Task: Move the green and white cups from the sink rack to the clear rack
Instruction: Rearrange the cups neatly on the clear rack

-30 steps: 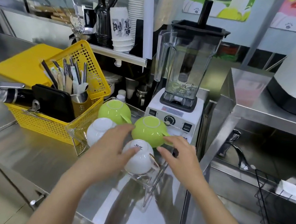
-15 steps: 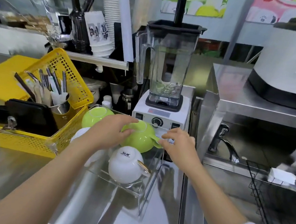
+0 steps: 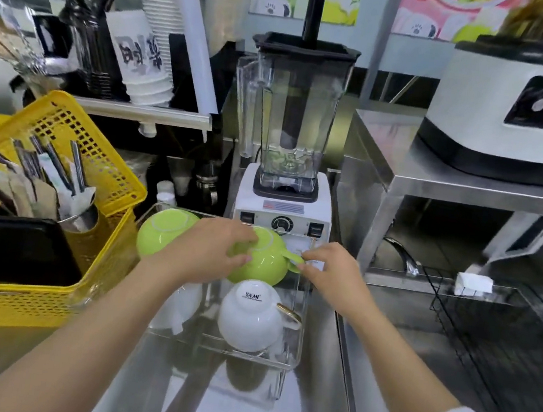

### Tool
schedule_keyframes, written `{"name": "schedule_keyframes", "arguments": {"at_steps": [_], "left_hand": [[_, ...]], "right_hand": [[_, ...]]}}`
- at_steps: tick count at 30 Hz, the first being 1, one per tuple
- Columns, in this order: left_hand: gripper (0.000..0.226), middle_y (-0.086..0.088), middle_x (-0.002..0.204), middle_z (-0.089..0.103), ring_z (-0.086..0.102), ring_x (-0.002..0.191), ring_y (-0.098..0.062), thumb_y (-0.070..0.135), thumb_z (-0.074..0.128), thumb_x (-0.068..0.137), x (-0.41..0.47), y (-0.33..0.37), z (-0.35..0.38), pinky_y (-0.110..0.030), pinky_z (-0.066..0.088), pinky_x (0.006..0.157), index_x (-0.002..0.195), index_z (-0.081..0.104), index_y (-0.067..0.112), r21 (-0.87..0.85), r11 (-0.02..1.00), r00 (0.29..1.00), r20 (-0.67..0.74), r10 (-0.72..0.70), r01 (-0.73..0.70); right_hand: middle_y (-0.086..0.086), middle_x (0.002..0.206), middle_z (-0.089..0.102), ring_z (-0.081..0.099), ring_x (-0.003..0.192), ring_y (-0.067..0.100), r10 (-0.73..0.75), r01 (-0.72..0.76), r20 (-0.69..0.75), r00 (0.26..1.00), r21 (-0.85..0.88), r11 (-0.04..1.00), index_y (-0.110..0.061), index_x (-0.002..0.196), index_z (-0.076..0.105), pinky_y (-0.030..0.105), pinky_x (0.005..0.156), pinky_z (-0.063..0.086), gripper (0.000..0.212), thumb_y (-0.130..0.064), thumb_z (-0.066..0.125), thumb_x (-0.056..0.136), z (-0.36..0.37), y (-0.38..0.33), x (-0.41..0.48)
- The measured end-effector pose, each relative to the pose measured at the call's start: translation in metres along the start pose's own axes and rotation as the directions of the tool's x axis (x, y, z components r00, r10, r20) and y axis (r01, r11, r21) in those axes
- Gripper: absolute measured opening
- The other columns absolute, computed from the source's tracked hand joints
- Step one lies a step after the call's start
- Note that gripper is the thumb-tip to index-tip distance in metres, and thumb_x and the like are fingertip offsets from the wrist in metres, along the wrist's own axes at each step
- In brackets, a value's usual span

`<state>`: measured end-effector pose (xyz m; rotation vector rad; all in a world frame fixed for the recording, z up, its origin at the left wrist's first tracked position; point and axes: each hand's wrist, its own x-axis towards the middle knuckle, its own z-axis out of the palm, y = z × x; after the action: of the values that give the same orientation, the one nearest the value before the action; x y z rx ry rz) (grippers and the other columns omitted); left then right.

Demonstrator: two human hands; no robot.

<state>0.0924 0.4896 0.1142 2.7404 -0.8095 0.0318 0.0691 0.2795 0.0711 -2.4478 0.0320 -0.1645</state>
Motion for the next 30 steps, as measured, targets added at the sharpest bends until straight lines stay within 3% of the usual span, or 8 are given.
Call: {"name": "schedule_keyframes", "arguments": {"at_steps": [5, 12, 15, 18, 22, 25, 30], "left_hand": [[0.039, -0.001, 0.138, 0.049, 0.04, 0.128, -0.021, 0.031, 0.053, 0.088, 0.0, -0.005, 0.002, -0.032, 0.025, 0.107, 0.125, 0.051, 0.02, 0.058, 0.996, 0.998, 0.025, 0.061, -0.063], [0.05, 0.005, 0.149, 0.034, 0.029, 0.136, -0.018, 0.037, 0.053, 0.088, -0.002, -0.016, 0.005, -0.035, 0.018, 0.113, 0.135, 0.038, 0.026, 0.02, 0.998, 0.994, 0.086, 0.063, -0.064], [0.052, 0.003, 0.146, 0.039, 0.032, 0.134, -0.019, 0.039, 0.055, 0.086, -0.004, -0.014, 0.0, -0.038, 0.022, 0.112, 0.133, 0.04, 0.025, -0.022, 0.996, 0.994, 0.074, 0.084, -0.083], [0.047, 0.007, 0.137, 0.049, 0.04, 0.127, -0.015, 0.04, 0.058, 0.084, -0.009, -0.006, -0.009, -0.037, 0.029, 0.108, 0.127, 0.047, 0.028, -0.182, 0.972, 0.988, 0.014, 0.151, -0.146], [0.044, 0.012, 0.128, 0.055, 0.046, 0.117, -0.006, 0.044, 0.063, 0.079, -0.016, 0.0, -0.014, -0.022, 0.032, 0.095, 0.12, 0.054, 0.032, -0.215, 0.952, 0.967, 0.079, 0.242, -0.22], [0.045, 0.014, 0.125, 0.058, 0.047, 0.112, -0.004, 0.047, 0.065, 0.076, -0.017, -0.002, -0.01, -0.023, 0.035, 0.092, 0.117, 0.057, 0.031, -0.205, 0.952, 0.957, 0.134, 0.257, -0.227], [0.032, 0.014, 0.108, 0.065, 0.055, 0.1, -0.007, 0.044, 0.067, 0.076, -0.018, -0.005, -0.004, -0.026, 0.044, 0.082, 0.105, 0.064, 0.031, -0.253, 0.94, 0.945, 0.174, 0.277, -0.229]], "right_hand": [[-0.001, 0.103, 0.051, 0.05, 0.111, 0.023, 0.034, -0.032, -0.06, 0.998, 0.03, 0.999, -0.018, 0.098, 0.072, 0.045, 0.1, 0.035, 0.021, -0.026, 0.068, 0.08, 0.003, -0.004, -0.003], [0.003, 0.117, 0.057, 0.05, 0.115, 0.02, 0.065, -0.07, -0.11, 0.992, -0.042, 0.997, -0.022, 0.102, 0.07, 0.036, 0.092, 0.028, 0.023, -0.031, 0.065, 0.082, 0.004, -0.009, -0.003], [0.006, 0.118, 0.058, 0.05, 0.116, 0.023, 0.048, -0.059, -0.131, 0.99, -0.081, 0.995, -0.02, 0.108, 0.066, 0.038, 0.096, 0.032, 0.03, -0.034, 0.065, 0.082, 0.002, -0.009, -0.006], [0.002, 0.107, 0.059, 0.054, 0.106, 0.019, -0.034, 0.042, -0.172, 0.985, 0.038, 0.998, -0.018, 0.096, 0.071, 0.038, 0.099, 0.038, 0.02, -0.029, 0.068, 0.08, -0.005, -0.013, -0.016], [0.0, 0.111, 0.061, 0.053, 0.109, 0.009, -0.142, 0.134, 0.054, 0.988, 0.129, 0.983, -0.017, 0.083, 0.074, 0.02, 0.097, 0.036, 0.015, -0.026, 0.076, 0.072, -0.017, -0.02, -0.038], [-0.004, 0.113, 0.061, 0.05, 0.111, 0.004, -0.158, 0.133, 0.239, 0.958, 0.119, 0.984, -0.017, 0.079, 0.074, 0.013, 0.096, 0.031, 0.017, -0.027, 0.079, 0.067, -0.02, -0.018, -0.048], [-0.011, 0.111, 0.061, 0.048, 0.114, 0.009, -0.136, 0.129, 0.229, 0.964, 0.047, 0.991, -0.029, 0.069, 0.073, 0.037, 0.105, 0.031, 0.006, -0.03, 0.079, 0.067, -0.015, -0.012, -0.051]]}}
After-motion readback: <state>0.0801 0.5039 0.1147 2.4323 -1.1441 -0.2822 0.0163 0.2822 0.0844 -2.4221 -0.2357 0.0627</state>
